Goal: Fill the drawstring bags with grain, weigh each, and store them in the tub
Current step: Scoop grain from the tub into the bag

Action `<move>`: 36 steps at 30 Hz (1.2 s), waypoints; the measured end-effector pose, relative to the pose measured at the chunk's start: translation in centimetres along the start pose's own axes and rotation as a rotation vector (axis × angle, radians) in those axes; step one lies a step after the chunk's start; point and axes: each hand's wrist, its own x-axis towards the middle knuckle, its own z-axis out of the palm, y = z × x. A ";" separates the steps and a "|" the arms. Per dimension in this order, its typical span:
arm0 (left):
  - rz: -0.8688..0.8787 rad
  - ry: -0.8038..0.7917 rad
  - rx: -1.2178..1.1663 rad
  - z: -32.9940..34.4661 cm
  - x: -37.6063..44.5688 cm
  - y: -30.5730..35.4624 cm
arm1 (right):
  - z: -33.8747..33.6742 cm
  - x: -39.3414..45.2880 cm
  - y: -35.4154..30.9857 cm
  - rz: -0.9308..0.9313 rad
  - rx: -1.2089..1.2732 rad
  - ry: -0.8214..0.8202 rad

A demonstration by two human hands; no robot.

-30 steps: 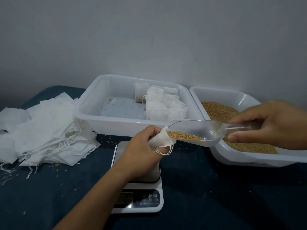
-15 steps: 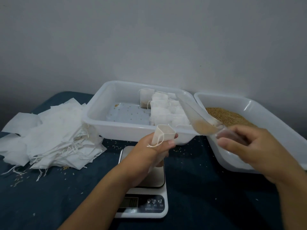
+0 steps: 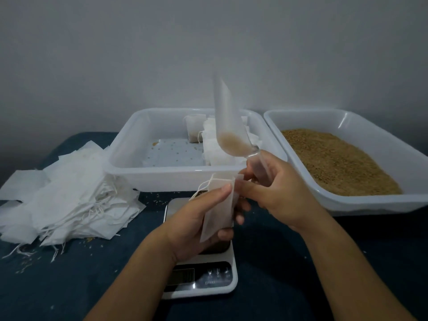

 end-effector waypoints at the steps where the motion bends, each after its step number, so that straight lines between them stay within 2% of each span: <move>1: 0.002 -0.004 0.006 -0.1 0.0 0.0 | 0.1 0.0 0.2 -0.014 0.011 0.026; 5: 0.080 0.004 0.011 -1.0 0.4 0.1 | 0.4 0.1 0.4 -0.066 -0.080 0.192; 8: 0.166 0.039 0.053 -1.6 0.8 0.1 | 0.3 0.1 0.5 -0.111 -0.149 0.255; 13: 0.333 0.336 0.408 -1.6 1.5 -0.4 | 0.4 0.1 1.4 -0.144 -0.149 0.326; 16: 0.370 0.441 0.498 -1.8 1.6 -0.5 | 0.3 0.3 1.9 -0.125 -0.179 0.358; 19: 0.394 0.503 0.573 -2.0 1.4 -0.2 | 0.4 0.2 2.3 -0.082 -0.212 0.297; 23: 0.374 0.518 0.583 -2.7 0.9 0.5 | 1.1 -0.1 3.0 -0.048 -0.294 0.240; 26: 0.371 0.513 0.560 -3.4 0.2 0.5 | 2.0 -0.3 3.2 -0.047 -0.265 0.256; 32: 0.327 0.383 0.584 -3.6 -1.3 0.4 | 3.2 -0.6 2.9 -0.071 -0.213 0.296; 36: 0.331 0.448 0.571 -3.6 -1.2 0.4 | 3.2 -0.7 2.8 -0.069 -0.216 0.295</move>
